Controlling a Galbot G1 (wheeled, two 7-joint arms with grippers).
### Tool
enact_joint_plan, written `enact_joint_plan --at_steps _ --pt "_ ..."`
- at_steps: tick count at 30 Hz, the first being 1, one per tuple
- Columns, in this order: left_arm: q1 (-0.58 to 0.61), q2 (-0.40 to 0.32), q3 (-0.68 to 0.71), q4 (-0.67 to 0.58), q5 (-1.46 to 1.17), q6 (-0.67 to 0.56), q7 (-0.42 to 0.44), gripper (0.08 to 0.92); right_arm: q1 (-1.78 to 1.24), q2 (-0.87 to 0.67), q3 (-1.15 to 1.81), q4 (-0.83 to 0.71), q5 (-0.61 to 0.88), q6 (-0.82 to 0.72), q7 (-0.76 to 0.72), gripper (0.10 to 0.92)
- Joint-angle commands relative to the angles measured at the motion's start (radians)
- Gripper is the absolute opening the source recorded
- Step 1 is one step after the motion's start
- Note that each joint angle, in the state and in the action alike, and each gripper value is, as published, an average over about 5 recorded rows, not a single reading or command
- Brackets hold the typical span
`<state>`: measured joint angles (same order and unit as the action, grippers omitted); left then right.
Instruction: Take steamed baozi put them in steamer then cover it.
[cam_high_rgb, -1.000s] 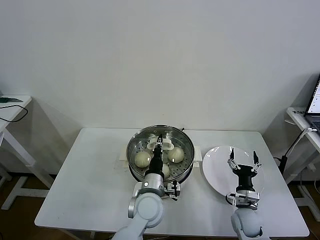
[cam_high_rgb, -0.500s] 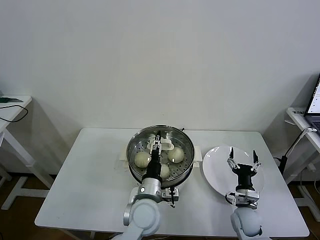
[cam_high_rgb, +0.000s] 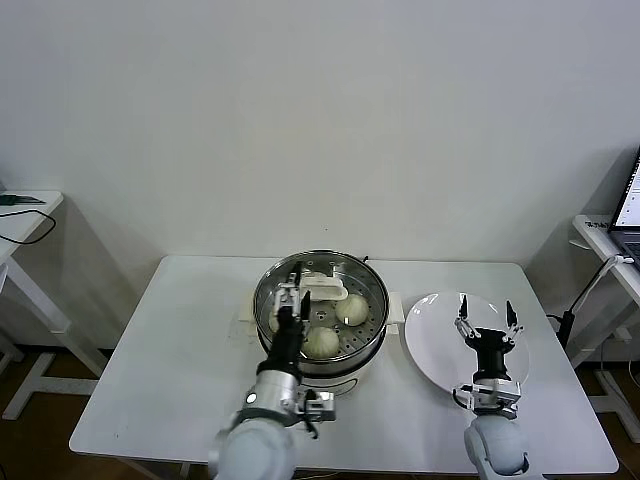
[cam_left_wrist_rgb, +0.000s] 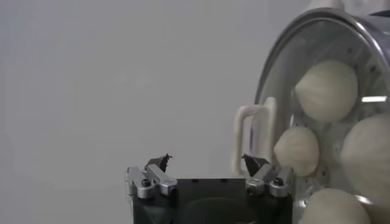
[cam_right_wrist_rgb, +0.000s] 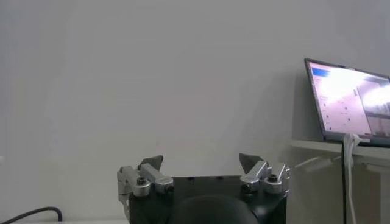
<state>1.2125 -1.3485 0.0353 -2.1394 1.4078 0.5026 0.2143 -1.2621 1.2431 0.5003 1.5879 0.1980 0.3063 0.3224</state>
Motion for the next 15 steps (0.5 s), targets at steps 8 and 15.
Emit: enact_joint_plan --at_steps 8,15 --pt "0.25 -0.014 -0.687 0.051 -1.275 -0.492 -0.204 0.823 -0.085 -0.017 -0.005 0.097 0.197 -0.072 -0.094 0.823" --pt "0.236 -0.019 -0.733 0.211 -1.435 -0.602 -0.155 0.823 -0.12 -0.012 -0.001 0.109 0.201 -0.06 -0.1 0.823"
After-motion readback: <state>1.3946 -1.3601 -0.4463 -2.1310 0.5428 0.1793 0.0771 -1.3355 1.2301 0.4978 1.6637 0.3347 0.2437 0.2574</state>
